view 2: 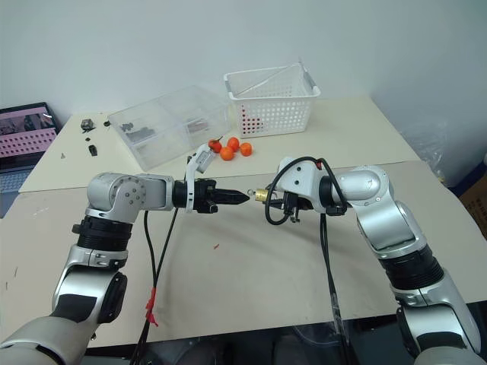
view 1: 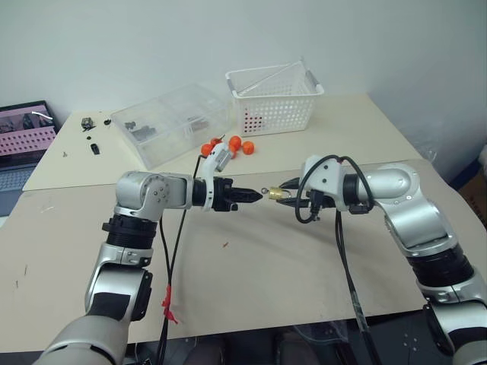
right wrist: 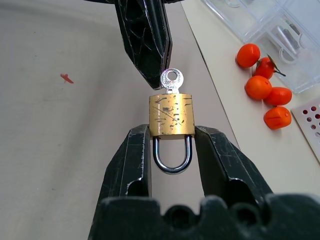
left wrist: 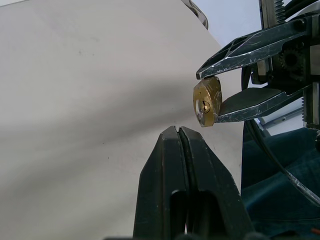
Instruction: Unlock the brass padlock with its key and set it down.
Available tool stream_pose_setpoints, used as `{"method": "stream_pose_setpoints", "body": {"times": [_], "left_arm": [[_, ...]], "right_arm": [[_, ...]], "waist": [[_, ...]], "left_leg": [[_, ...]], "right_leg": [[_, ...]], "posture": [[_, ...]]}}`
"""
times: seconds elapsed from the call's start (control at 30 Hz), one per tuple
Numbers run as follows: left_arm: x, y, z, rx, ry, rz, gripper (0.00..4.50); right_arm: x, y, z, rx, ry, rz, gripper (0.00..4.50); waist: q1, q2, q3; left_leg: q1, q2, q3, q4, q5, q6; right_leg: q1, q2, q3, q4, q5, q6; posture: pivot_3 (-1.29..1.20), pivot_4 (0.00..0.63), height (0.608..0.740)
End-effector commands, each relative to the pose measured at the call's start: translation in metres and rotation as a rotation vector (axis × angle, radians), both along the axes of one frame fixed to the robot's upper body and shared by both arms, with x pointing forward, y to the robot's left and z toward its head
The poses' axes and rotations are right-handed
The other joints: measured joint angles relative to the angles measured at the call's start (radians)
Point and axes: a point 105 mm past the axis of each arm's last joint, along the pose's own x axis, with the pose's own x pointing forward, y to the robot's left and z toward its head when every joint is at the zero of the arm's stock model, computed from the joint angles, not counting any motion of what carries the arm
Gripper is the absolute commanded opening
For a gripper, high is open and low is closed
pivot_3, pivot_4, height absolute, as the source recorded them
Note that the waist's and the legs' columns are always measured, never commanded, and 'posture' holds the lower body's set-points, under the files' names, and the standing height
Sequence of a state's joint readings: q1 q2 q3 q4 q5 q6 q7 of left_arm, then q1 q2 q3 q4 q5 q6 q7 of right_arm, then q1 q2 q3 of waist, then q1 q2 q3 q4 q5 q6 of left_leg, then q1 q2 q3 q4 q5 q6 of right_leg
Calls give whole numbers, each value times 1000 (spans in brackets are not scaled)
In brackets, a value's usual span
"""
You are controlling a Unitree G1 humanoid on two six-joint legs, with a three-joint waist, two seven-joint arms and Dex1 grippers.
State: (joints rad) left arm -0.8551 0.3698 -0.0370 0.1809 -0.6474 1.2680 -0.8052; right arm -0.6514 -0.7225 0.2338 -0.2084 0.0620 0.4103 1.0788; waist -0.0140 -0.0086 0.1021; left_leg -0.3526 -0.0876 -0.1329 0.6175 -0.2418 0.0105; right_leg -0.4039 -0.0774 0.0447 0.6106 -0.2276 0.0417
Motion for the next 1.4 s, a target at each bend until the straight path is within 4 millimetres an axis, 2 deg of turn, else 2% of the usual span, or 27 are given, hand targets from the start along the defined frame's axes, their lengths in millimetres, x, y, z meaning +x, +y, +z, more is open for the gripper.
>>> {"method": "stream_pose_setpoints", "body": {"times": [0.03,0.13,0.2,0.23,0.37,0.53,1.1,1.23,1.27,1.33,1.4], "left_arm": [[-4,-3,12,6,-43,-43,63],[-2,-3,11,16,-38,-34,63],[-1,-3,10,13,-29,-25,565],[-1,-4,10,7,-23,-24,669],[-3,-6,14,-14,-19,-38,2126],[-9,-10,21,-48,-1,-71,2126],[7,-9,33,-88,-18,-26,2126],[7,-10,32,-90,-12,-26,1142],[7,-10,32,-91,-10,-29,599],[6,-11,31,-91,-7,-35,80],[4,-11,31,-90,-4,-43,80]], "right_arm": [[-4,1,18,9,-64,16,913],[-4,1,19,8,-67,17,913],[-4,2,19,8,-68,18,913],[-4,2,19,8,-68,18,913],[-3,2,19,8,-67,17,913],[-3,2,18,17,-63,12,913],[-6,0,16,11,-56,6,913],[-6,-1,17,12,-59,4,913],[-6,-1,17,12,-59,3,913],[-6,-1,17,12,-60,1,913],[-6,-1,17,12,-61,0,913]], "waist": [[0,0,0],[0,0,0],[0,0,0],[0,0,0],[0,0,0],[0,0,0],[0,0,0],[0,0,0],[0,0,0],[0,0,0],[0,0,0]], "left_leg": [[0,0,0,0,0,0],[0,0,0,0,0,0],[0,0,0,0,0,0],[0,0,0,0,0,0],[0,0,0,0,0,0],[0,0,0,0,0,0],[0,0,0,0,0,0],[0,0,0,0,0,0],[0,0,0,0,0,0],[0,0,0,0,0,0],[0,0,0,0,0,0]], "right_leg": [[0,0,0,0,0,0],[0,0,0,0,0,0],[0,0,0,0,0,0],[0,0,0,0,0,0],[0,0,0,0,0,0],[0,0,0,0,0,0],[0,0,0,0,0,0],[0,0,0,0,0,0],[0,0,0,0,0,0],[0,0,0,0,0,0],[0,0,0,0,0,0]], "posture": [[0,150,740],[0,150,740],[0,150,740],[0,150,740],[0,150,740],[0,150,740],[0,150,740],[0,150,740],[0,150,740],[0,150,740],[0,150,740]]}}
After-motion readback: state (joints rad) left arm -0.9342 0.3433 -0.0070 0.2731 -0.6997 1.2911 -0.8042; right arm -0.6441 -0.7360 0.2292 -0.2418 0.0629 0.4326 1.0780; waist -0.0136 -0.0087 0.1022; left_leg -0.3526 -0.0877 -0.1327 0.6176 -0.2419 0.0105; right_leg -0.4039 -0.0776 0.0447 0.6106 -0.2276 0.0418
